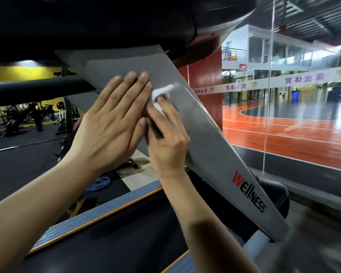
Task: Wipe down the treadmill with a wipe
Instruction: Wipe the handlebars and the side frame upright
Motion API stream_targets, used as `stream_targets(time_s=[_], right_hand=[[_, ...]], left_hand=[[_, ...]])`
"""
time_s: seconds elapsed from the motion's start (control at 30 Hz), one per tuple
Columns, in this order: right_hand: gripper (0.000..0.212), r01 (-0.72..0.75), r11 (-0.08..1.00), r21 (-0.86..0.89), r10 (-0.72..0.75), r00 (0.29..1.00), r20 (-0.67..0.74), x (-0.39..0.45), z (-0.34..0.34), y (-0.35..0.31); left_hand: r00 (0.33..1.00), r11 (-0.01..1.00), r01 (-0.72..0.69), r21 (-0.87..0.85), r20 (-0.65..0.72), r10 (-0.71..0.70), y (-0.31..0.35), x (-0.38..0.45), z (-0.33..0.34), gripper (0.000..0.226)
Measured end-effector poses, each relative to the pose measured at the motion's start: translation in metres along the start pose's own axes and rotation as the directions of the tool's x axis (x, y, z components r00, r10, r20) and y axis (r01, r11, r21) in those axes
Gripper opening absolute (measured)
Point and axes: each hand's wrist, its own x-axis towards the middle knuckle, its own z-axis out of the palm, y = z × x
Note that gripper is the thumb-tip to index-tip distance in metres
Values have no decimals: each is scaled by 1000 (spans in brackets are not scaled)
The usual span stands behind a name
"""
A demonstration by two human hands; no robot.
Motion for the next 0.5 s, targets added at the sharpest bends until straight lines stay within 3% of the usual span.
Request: stream_targets(time_s=[0.13,0.33,0.4,0.5], right_hand=[[29,31,993,-111,-31,1000,-3,-31,-24,21],[31,-283,937,-205,269,958,-98,-109,-86,76],[30,-237,959,-154,225,970,-89,-93,-70,55],[22,-37,997,-68,35,999,-37,-57,-33,18]], left_hand=[[1000,1000,7,-18,-24,-7,3,1,4,61],[998,999,36,12,-47,-36,9,0,11,62],[997,999,51,1,-53,-51,11,0,13,62],[996,999,52,3,-68,-52,12,0,14,61]])
